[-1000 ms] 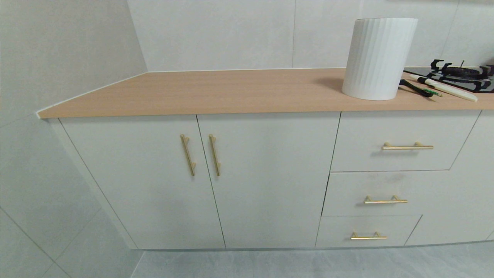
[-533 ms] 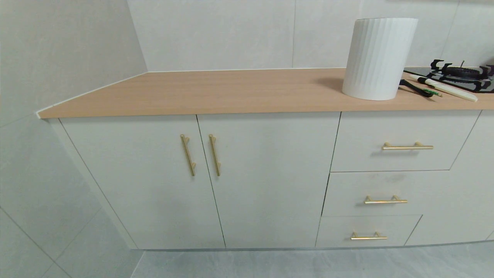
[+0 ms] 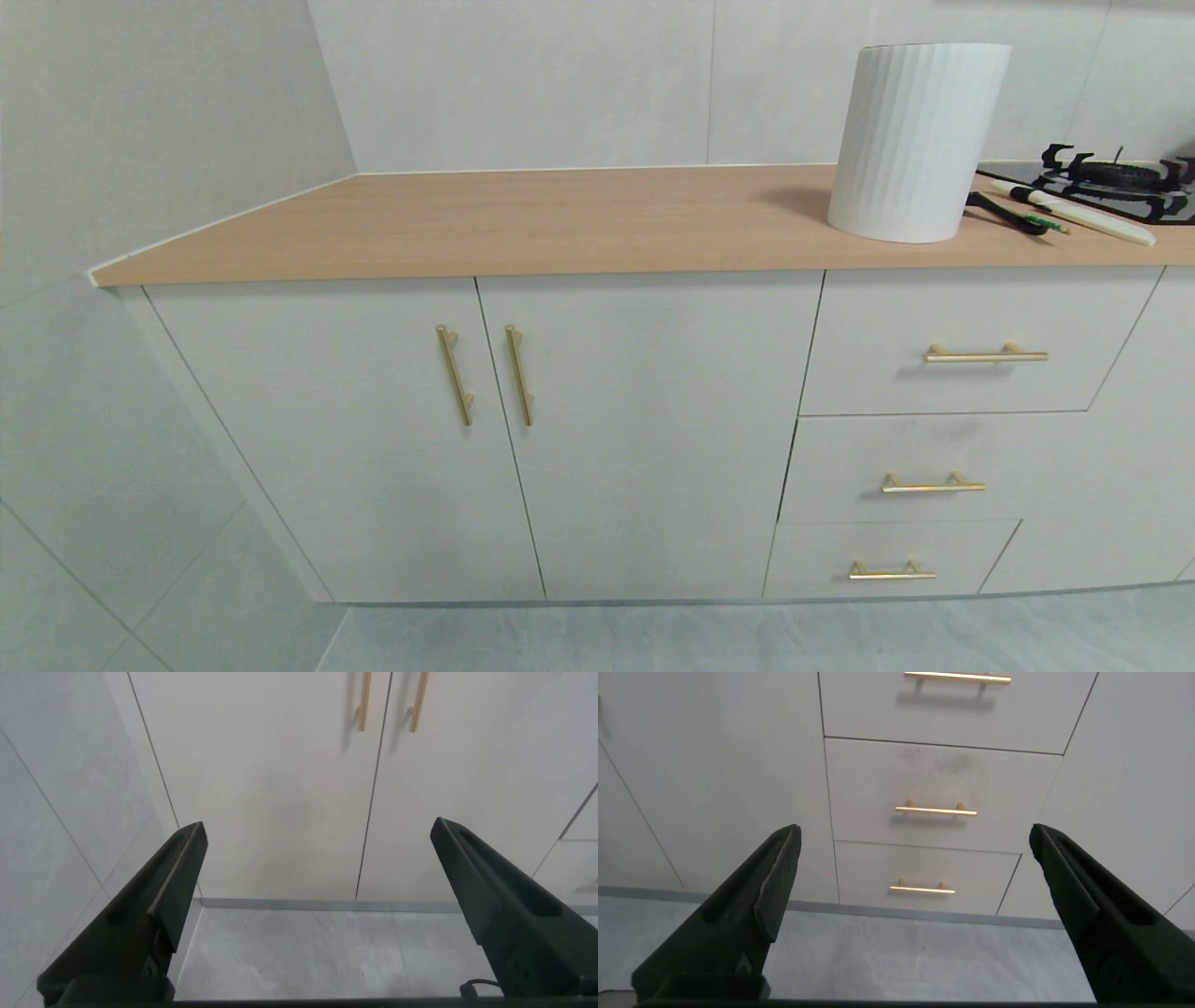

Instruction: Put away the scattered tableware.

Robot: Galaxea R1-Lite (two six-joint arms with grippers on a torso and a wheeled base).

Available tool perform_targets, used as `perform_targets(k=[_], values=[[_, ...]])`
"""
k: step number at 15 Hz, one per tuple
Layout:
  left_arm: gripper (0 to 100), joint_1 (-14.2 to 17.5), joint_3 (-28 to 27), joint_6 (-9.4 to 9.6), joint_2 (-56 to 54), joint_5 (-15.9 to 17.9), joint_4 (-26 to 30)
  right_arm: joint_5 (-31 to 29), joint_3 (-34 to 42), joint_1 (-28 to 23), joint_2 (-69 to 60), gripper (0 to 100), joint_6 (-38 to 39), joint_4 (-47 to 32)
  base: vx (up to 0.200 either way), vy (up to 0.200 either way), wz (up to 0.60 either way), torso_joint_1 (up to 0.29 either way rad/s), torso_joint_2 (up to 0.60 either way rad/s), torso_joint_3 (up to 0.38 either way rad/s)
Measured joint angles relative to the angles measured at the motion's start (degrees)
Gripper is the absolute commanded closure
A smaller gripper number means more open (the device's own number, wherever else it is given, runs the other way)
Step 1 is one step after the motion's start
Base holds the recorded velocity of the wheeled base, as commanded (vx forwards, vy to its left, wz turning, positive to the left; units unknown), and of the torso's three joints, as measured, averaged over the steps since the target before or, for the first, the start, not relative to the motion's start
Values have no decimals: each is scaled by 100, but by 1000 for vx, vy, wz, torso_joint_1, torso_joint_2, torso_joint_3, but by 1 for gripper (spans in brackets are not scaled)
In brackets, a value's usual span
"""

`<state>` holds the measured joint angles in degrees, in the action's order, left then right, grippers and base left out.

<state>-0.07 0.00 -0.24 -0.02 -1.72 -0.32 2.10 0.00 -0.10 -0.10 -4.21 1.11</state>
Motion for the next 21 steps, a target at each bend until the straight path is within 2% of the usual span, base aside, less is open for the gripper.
perform_targets(k=[1, 14, 20, 21], values=[[0, -4, 0, 4, 0, 5, 0, 0, 0, 0, 0, 0, 0, 0, 0, 0, 0, 0, 0, 0], [0, 0, 0, 9, 0, 5, 2, -18, 0, 0, 2, 0, 9, 4, 0, -200, 0, 3, 2, 2], [0, -6, -2, 0, 0, -2, 0, -24, 0, -6, 2, 0, 16, 4, 0, 0, 0, 0, 0, 0], [0, -2, -2, 2, 0, -2, -1, -27, 0, 0, 2, 0, 18, 0, 200, 0, 0, 2, -2, 2]])
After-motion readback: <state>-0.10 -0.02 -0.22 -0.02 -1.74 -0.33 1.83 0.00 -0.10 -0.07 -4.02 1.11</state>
